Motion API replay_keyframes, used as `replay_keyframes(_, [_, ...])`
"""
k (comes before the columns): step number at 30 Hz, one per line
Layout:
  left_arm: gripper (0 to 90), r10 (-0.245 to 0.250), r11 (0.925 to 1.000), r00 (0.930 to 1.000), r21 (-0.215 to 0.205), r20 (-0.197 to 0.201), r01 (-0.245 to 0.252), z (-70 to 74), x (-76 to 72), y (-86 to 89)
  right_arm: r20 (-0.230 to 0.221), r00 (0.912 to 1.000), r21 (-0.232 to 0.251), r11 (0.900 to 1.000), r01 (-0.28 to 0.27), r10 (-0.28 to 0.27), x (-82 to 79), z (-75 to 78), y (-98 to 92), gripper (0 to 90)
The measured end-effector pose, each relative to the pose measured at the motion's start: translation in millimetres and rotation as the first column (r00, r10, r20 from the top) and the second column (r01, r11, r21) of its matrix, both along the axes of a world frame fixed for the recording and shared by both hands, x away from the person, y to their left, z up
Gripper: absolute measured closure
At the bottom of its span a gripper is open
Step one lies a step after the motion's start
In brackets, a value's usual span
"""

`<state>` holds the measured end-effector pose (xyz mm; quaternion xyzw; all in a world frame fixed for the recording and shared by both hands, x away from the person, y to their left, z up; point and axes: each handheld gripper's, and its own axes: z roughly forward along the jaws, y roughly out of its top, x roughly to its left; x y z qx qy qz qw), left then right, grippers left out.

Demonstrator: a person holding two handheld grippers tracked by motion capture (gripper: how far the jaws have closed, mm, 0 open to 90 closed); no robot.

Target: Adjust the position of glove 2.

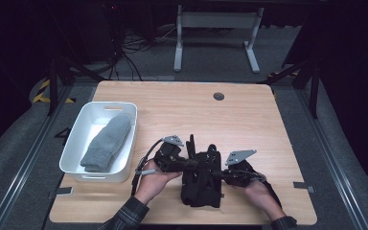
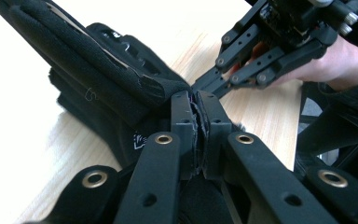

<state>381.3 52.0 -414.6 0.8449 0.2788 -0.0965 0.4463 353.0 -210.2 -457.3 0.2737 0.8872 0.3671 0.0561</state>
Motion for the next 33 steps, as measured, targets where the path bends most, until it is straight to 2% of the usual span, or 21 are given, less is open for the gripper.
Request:
replay_keyframes(2, [86.7,0.003,1.0,1.0,0.008,0.004,-0.003,-0.3,1.0,-2.6,0.019,0.9998,-0.001,1.0,-0.006,0.006,1.0,2.0,4.3,90.0])
replay_keyframes(5, [86.7,0.007,0.9999,1.0,0.009,0.004,-0.007,-0.5,1.2,-2.8,0.029,0.9996,0.02,1.0,0.005,-0.005,0.0,6.9,-1.6,90.0])
replay_keyframes(6, [86.7,0.005,1.0,1.0,0.007,0.004,-0.005,-0.5,1.5,-2.9,0.032,0.9991,0.019,0.999,0.025,-0.026,-0.2,9.5,-12.0,90.0])
replay_keyframes(11, [86.7,0.002,1.0,1.0,0.007,0.006,-0.002,-0.5,0.9,-5.6,0.015,0.9988,0.004,0.999,0.047,-0.047,-0.9,5.3,-22.2,90.0])
replay_keyframes(14, [86.3,-0.003,1.0,1.0,0.003,0.005,0.003,-0.3,0.5,-9.6,0.009,0.9994,-0.014,0.999,0.034,-0.034,-0.4,1.8,-18.2,90.0])
replay_keyframes(18, [85.5,-0.022,0.9997,0.9997,0.007,0.007,0.022,-2.3,1.3,-19.2,0.008,0.9995,-0.014,0.999,0.03,-0.03,0.1,0.9,-15.1,90.0])
replay_keyframes(23, [82.2,-0.036,0.9993,0.9994,-0.012,0.001,0.036,-7.1,4.9,-30.9,0.011,0.9997,-0.008,1.0,0.02,-0.02,0.7,-0.3,-11.8,90.0])
replay_keyframes(26, [76.7,-0.047,0.9986,0.9989,-0.023,-0.003,0.047,-7.3,5.5,-35.1,0.012,0.9997,-0.008,1.0,0.023,-0.023,0.6,0.4,-12.6,90.0])
replay_keyframes(28, [73.5,-0.058,0.9981,0.9983,-0.021,0.011,0.058,-6.0,5.0,-39.1,0.016,0.9995,-0.008,1.0,0.028,-0.028,0.4,1.3,-14.2,90.0])
replay_keyframes(30, [73.5,-0.071,0.9972,0.9972,-0.025,0.026,0.071,-2.1,2.7,-41.8,0.026,0.9986,-0.006,0.999,0.046,-0.046,0.2,3.7,-20.2,90.0])
replay_keyframes(33, [86.0,-0.093,0.9956,0.9943,-0.006,0.052,0.093,3.1,-3.2,-42.3,0.049,0.9922,-0.002,0.993,0.114,-0.114,2.2,8.7,-41.9,88.4])
